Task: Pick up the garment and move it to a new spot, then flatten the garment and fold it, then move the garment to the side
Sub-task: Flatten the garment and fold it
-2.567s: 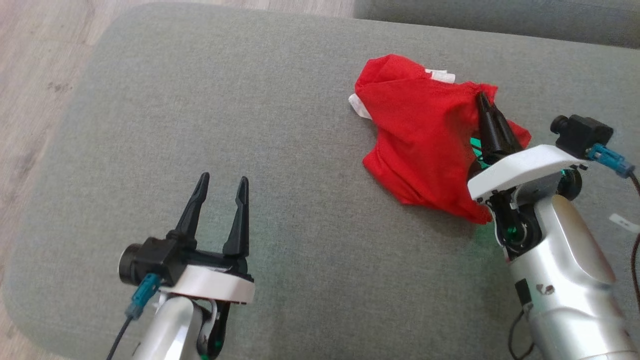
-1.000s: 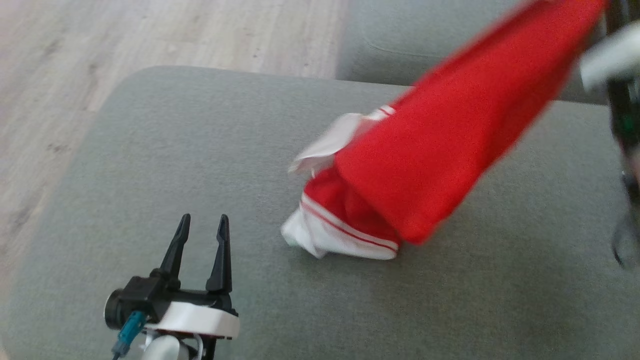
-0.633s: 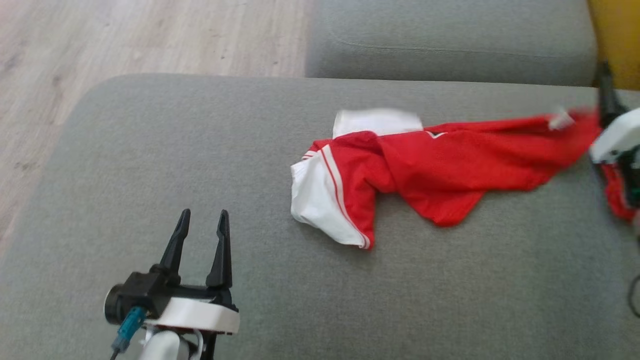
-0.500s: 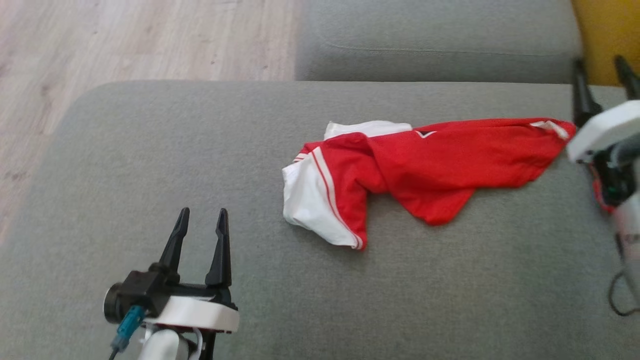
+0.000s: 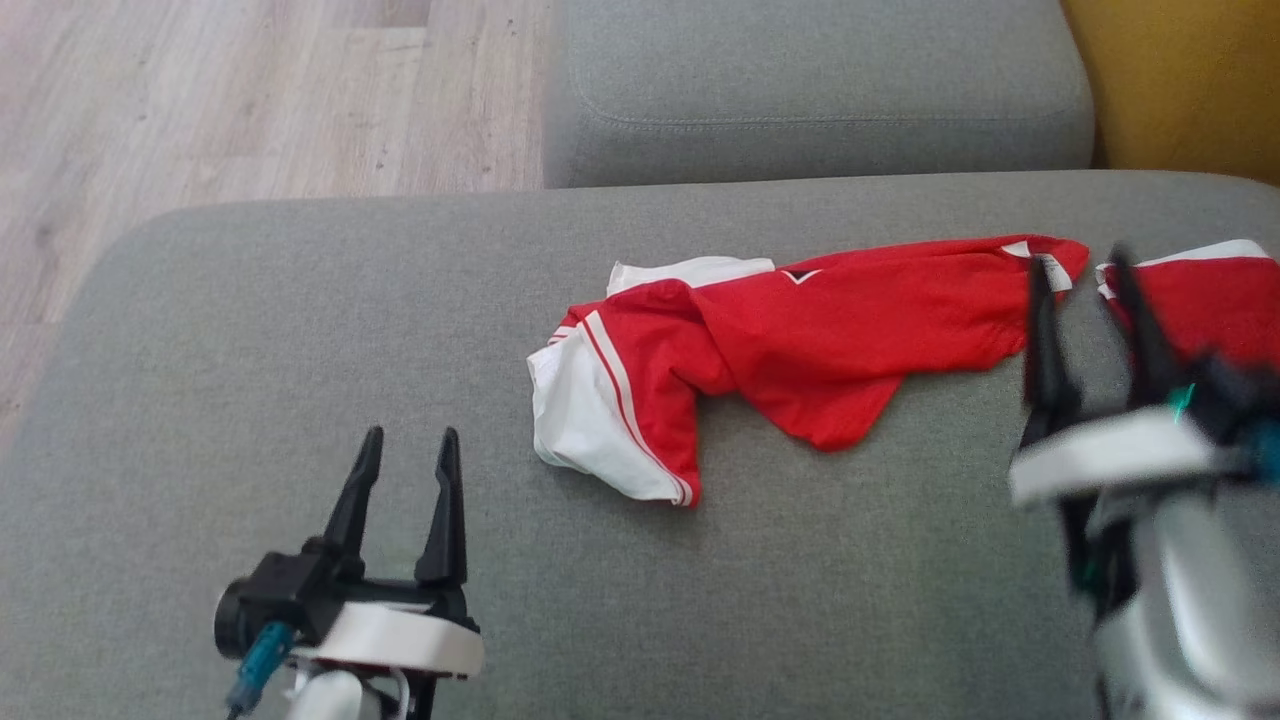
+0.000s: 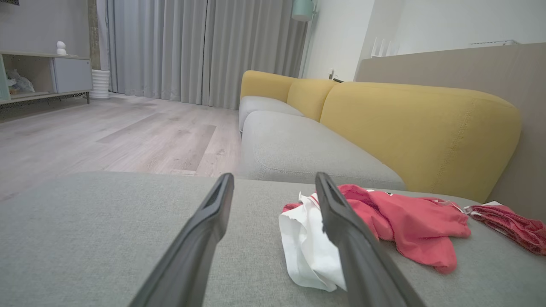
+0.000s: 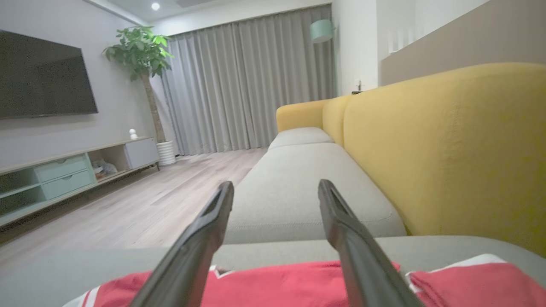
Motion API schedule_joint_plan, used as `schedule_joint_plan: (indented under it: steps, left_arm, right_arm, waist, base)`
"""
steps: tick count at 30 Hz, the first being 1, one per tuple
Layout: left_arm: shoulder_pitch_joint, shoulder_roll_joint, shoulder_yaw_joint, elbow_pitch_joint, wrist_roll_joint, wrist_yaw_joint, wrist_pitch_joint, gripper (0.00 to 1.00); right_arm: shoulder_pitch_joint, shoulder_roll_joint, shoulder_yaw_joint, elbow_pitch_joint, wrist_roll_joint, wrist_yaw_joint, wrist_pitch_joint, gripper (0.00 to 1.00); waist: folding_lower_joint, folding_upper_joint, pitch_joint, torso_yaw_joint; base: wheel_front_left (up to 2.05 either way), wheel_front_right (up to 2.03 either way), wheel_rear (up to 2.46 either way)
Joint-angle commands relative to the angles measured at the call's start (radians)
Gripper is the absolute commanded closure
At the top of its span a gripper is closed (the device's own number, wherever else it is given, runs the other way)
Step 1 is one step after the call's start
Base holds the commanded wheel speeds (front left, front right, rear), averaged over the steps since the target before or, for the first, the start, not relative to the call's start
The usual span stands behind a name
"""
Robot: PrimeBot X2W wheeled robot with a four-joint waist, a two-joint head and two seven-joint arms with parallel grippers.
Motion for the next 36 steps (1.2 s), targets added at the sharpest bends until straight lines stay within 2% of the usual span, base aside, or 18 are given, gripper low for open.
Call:
schedule_joint_plan:
  steps: [1, 6, 12, 15, 20, 23, 29, 30, 31, 32, 36]
  left_arm:
    - [-0.021, 0.000, 0.024, -0.034, -0.007, 0.005, -0.005, 0.00]
    - [-0.025, 0.000, 0.014, -0.030, -0.007, 0.003, -0.005, 0.00]
    - [-0.045, 0.000, -0.001, -0.030, -0.008, 0.000, -0.005, 0.00]
    - [-0.058, 0.000, -0.016, -0.031, -0.014, 0.000, -0.005, 0.00]
    - [-0.087, 0.000, -0.043, -0.024, -0.023, 0.002, -0.005, 0.00]
    - [-0.104, 0.000, -0.054, -0.019, -0.029, 0.003, -0.005, 0.00]
    - [-0.122, 0.000, -0.060, -0.013, -0.031, 0.005, -0.005, 0.00]
    - [-0.123, 0.000, -0.060, -0.013, -0.031, 0.005, -0.005, 0.00]
    - [-0.123, 0.000, -0.060, -0.012, -0.031, 0.006, -0.005, 0.00]
    - [-0.124, 0.000, -0.060, -0.011, -0.031, 0.007, -0.005, 0.00]
    - [-0.118, 0.000, -0.045, -0.008, -0.026, 0.012, -0.005, 0.00]
  right_arm:
    - [0.009, 0.026, 0.012, -0.070, -0.019, -0.001, -0.009, 0.00]
    - [0.117, 0.064, -0.008, -0.177, -0.059, -0.001, 0.029, 0.00]
    - [0.115, 0.071, 0.065, -0.206, -0.111, -0.001, 0.113, 0.00]
    - [0.091, 0.072, 0.109, -0.142, -0.135, -0.001, 0.164, 0.00]
    - [0.023, 0.063, 0.164, 0.031, -0.200, -0.001, 0.248, 0.00]
    - [-0.024, 0.047, 0.160, 0.142, -0.247, -0.001, 0.276, 0.00]
    - [-0.089, 0.045, 0.110, 0.284, -0.315, -0.001, 0.290, 0.00]
    - [-0.097, 0.047, 0.101, 0.310, -0.322, -0.001, 0.294, 0.04]
    - [-0.105, 0.049, 0.095, 0.333, -0.327, -0.001, 0.296, 0.60]
    - [-0.112, 0.051, 0.091, 0.353, -0.331, -0.001, 0.295, 1.00]
    - [-0.127, 0.057, 0.071, 0.405, -0.338, -0.001, 0.265, 1.00]
  waist:
    - [0.0001, -0.0001, 0.003, -0.001]
    - [0.0001, -0.0001, 0.013, 0.006]
    - [0.0001, -0.0001, 0.044, 0.036]
    - [0.0001, -0.0001, 0.072, 0.060]
    - [0.0001, -0.0001, 0.123, 0.106]
    - [0.0001, -0.0001, 0.148, 0.135]
    - [0.0001, -0.0001, 0.167, 0.166]
    - [0.0001, -0.0001, 0.168, 0.169]
    - [0.0001, -0.0001, 0.168, 0.171]
    - [0.0001, -0.0001, 0.167, 0.172]
    - [0.0001, -0.0001, 0.147, 0.154]
  base:
    - [0.00, 0.00, 0.00]
    - [0.00, 0.00, 0.00]
    - [0.00, 0.00, 0.00]
    - [0.00, 0.00, 0.00]
    - [0.00, 0.00, 0.00]
    - [0.00, 0.00, 0.00]
    - [0.00, 0.00, 0.00]
    - [0.00, 0.00, 0.00]
    - [0.00, 0.00, 0.00]
    - [0.00, 0.00, 0.00]
    - [0.00, 0.00, 0.00]
